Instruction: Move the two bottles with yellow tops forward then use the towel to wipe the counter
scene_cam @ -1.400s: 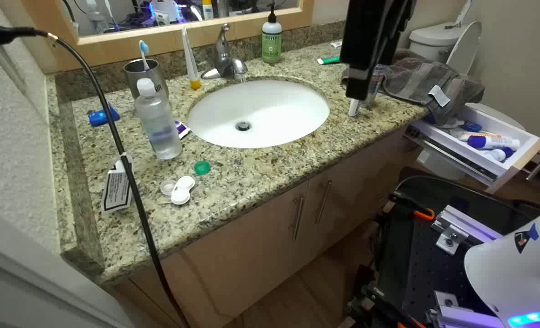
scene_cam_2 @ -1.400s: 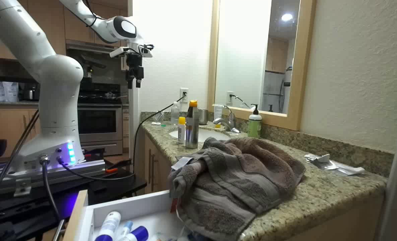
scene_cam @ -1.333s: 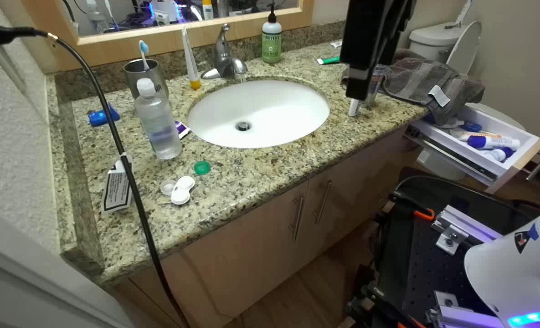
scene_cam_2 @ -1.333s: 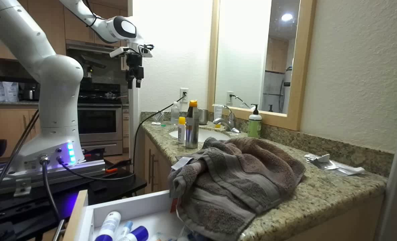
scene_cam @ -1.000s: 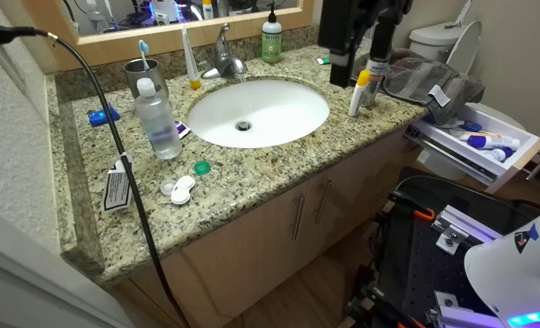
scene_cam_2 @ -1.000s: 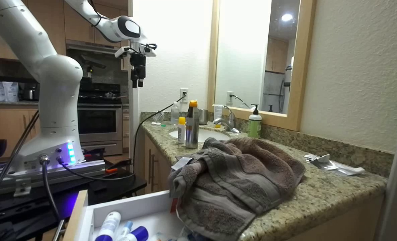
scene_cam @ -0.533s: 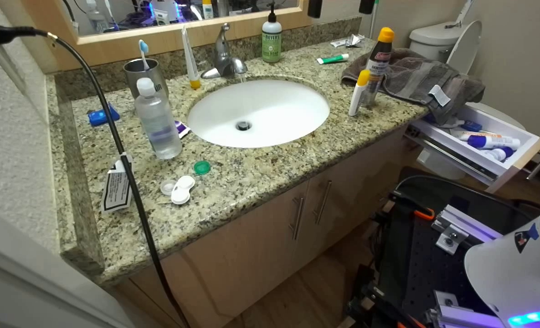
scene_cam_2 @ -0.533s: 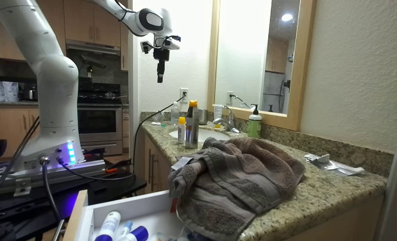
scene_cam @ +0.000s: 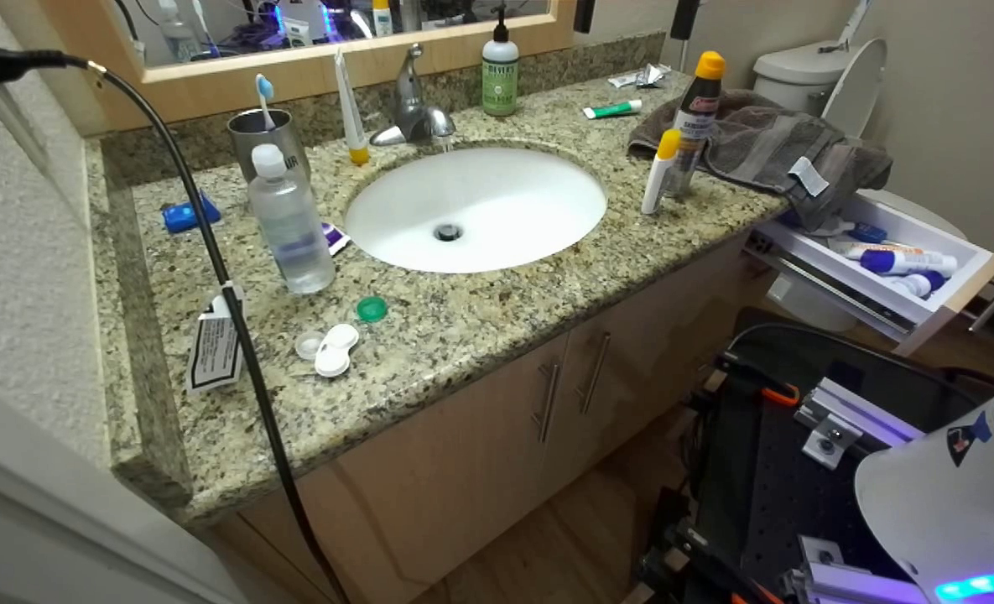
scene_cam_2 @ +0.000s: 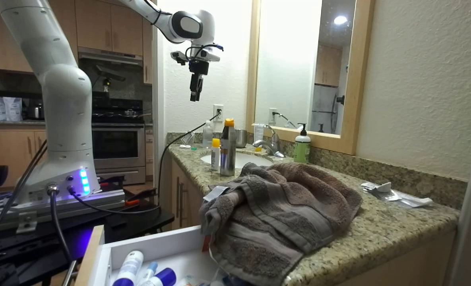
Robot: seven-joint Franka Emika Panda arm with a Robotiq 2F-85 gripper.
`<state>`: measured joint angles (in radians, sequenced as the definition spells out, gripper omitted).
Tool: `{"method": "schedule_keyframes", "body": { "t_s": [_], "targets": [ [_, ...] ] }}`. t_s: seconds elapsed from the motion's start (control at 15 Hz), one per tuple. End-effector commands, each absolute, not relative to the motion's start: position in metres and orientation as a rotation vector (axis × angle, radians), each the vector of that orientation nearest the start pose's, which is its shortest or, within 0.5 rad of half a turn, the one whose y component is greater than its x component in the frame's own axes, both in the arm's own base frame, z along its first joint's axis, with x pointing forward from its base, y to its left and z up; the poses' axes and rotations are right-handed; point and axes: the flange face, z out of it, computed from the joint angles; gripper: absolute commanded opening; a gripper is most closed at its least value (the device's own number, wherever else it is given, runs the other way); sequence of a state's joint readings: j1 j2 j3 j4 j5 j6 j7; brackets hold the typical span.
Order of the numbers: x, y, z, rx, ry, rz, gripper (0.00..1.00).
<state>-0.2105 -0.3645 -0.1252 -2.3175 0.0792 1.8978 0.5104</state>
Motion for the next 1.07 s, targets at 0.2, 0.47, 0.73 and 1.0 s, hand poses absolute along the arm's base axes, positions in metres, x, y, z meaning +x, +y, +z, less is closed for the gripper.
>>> {"method": "schedule_keyframes", "body": {
  "t_s": [0.2, 0.47, 0.73, 1.0],
  "targets": [
    [0.425, -0.212, 0.429, -2.530, 1.778, -0.025, 1.00],
    [0.401, -0.271, 0.394, -2.409, 2.095, -0.074, 1.00],
    [0.395, -0.279, 0.393, -2.394, 2.153, -0.027, 1.00],
    [0.389, -0.276, 0.389, -2.384, 2.236, -0.017, 1.00]
  ]
}}
